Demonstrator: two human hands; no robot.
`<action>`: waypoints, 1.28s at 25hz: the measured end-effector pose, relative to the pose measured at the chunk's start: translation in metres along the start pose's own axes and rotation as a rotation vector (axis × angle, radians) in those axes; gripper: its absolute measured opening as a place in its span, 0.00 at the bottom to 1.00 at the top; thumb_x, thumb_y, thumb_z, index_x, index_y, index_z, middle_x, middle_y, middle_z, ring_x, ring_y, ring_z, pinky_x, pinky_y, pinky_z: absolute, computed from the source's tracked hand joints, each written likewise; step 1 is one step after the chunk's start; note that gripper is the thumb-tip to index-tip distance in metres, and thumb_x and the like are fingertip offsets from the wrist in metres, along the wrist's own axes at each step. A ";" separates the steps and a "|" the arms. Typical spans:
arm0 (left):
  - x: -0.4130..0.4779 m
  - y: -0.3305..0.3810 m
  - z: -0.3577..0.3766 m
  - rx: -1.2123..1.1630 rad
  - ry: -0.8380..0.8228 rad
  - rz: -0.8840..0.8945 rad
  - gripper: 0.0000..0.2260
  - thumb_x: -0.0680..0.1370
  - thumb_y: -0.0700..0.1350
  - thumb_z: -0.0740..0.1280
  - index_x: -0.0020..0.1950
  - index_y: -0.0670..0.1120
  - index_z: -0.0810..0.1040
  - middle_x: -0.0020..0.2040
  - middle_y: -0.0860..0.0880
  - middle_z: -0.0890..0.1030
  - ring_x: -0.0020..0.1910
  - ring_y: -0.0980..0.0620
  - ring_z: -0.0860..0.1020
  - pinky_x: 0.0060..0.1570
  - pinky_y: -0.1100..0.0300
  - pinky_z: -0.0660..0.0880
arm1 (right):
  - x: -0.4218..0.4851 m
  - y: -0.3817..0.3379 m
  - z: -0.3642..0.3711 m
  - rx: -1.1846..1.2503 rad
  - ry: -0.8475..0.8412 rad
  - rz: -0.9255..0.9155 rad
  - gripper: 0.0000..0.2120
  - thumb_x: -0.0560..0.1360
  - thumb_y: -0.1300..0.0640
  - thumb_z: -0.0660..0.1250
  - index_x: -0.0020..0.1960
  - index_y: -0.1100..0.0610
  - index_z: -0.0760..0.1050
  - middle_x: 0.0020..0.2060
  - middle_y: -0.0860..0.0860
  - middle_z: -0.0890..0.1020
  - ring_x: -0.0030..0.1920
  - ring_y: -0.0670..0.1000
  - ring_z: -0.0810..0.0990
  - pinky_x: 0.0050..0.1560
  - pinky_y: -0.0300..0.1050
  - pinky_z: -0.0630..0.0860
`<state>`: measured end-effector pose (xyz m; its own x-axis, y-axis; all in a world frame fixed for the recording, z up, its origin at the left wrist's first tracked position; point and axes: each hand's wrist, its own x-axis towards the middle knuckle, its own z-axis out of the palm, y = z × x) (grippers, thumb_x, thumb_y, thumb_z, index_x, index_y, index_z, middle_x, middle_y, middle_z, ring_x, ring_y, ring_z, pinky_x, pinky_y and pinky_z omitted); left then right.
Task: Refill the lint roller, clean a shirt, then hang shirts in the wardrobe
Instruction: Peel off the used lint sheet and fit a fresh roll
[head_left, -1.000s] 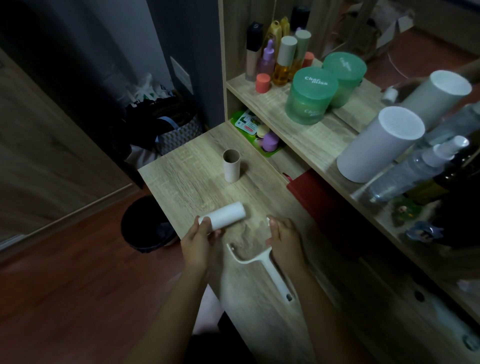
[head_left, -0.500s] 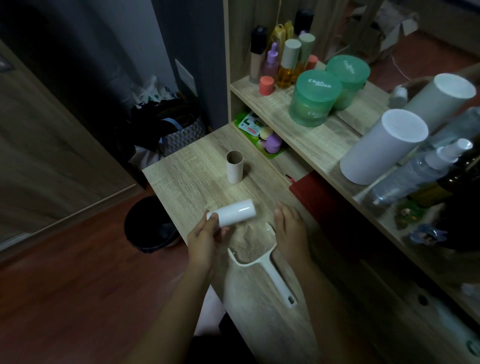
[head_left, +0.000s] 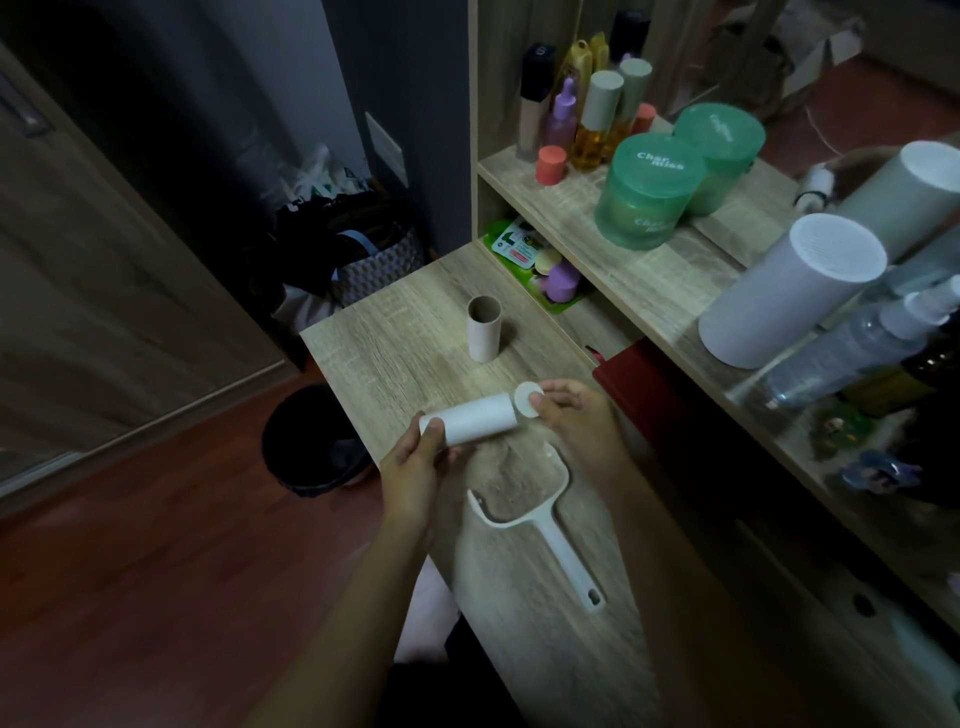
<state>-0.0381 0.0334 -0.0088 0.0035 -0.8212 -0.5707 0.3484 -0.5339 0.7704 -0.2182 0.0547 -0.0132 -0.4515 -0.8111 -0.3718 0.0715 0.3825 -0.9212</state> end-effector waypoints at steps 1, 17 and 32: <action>0.002 -0.001 -0.003 -0.001 0.020 -0.003 0.17 0.77 0.40 0.66 0.65 0.41 0.74 0.52 0.45 0.80 0.48 0.50 0.80 0.41 0.63 0.79 | 0.005 0.002 0.002 -0.073 0.016 -0.007 0.11 0.71 0.62 0.71 0.52 0.61 0.78 0.42 0.52 0.82 0.42 0.49 0.81 0.42 0.40 0.75; 0.004 0.013 -0.003 -0.053 0.005 -0.005 0.17 0.77 0.40 0.66 0.66 0.42 0.73 0.54 0.45 0.79 0.48 0.50 0.79 0.47 0.59 0.77 | 0.009 -0.014 0.003 -0.558 0.159 -0.332 0.13 0.77 0.51 0.62 0.53 0.57 0.79 0.43 0.54 0.81 0.43 0.51 0.78 0.44 0.46 0.76; -0.006 0.011 0.022 0.006 -0.104 0.089 0.15 0.76 0.43 0.68 0.62 0.45 0.75 0.48 0.46 0.82 0.42 0.47 0.82 0.42 0.60 0.80 | -0.013 -0.014 0.014 0.189 -0.100 -0.014 0.05 0.74 0.56 0.67 0.46 0.47 0.74 0.50 0.49 0.79 0.52 0.51 0.80 0.48 0.46 0.79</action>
<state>-0.0546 0.0275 0.0093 -0.0631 -0.8818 -0.4673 0.3456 -0.4586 0.8187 -0.2005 0.0534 0.0033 -0.3633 -0.8594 -0.3598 0.2361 0.2887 -0.9279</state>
